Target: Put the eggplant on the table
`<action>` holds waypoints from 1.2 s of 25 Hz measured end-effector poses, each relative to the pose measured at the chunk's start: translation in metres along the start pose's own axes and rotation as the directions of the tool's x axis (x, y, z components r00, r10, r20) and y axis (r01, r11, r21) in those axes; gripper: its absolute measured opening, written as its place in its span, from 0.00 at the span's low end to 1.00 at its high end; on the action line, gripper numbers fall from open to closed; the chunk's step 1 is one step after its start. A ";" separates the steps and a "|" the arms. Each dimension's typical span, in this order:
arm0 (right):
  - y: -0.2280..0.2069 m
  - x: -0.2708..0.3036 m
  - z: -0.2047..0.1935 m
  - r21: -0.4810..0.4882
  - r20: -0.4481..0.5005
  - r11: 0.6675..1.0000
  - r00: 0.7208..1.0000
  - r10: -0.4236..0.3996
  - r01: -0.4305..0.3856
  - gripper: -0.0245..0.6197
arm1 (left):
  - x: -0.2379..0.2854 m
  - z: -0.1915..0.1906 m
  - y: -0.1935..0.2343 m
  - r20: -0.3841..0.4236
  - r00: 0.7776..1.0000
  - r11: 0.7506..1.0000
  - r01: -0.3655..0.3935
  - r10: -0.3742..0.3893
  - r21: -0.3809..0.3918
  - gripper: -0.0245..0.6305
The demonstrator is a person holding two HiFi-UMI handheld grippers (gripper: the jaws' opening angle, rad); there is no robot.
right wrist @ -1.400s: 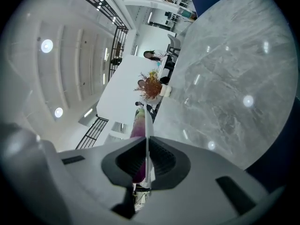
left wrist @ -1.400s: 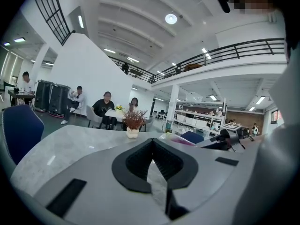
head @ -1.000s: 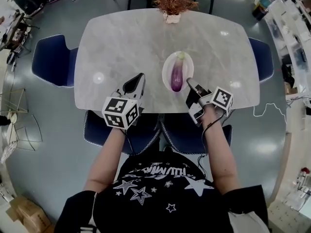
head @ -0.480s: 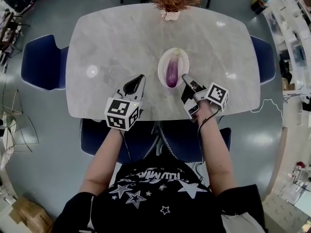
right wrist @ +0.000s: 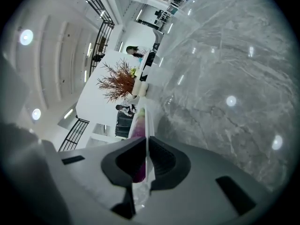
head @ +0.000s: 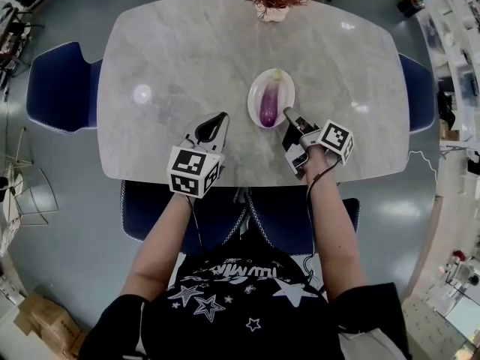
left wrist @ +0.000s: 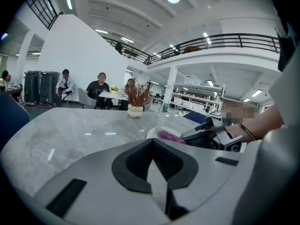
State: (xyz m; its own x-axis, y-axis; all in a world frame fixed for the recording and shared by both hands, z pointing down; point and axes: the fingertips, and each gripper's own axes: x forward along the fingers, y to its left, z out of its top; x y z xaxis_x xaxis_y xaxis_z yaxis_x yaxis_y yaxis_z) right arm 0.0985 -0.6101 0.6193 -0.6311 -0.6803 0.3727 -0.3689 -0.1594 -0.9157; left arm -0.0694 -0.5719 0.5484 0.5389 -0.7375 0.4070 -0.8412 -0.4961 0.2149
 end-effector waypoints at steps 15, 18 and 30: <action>-0.023 0.015 0.004 -0.037 0.001 0.995 0.996 -0.090 0.090 0.07 | 0.015 -0.025 0.013 -0.054 0.998 0.998 -0.031 0.027 -0.062 0.05; -0.027 0.017 0.007 -0.035 0.025 0.991 0.992 -0.125 0.125 0.07 | 0.014 -0.028 0.018 -0.064 0.997 0.996 -0.039 0.034 -0.074 0.05; -0.032 0.017 0.006 -0.149 0.023 0.965 0.976 -0.216 0.217 0.07 | 0.008 -0.028 0.018 -0.062 0.997 0.994 -0.050 0.044 -0.098 0.05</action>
State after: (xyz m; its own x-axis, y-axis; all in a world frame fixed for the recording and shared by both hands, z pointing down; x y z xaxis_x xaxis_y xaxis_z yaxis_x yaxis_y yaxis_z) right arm 0.1036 -0.6210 0.6542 -0.5209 -0.6457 0.5584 -0.5945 -0.1951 -0.7801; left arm -0.0820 -0.5740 0.5803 0.4978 -0.7288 0.4701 -0.8672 -0.4114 0.2806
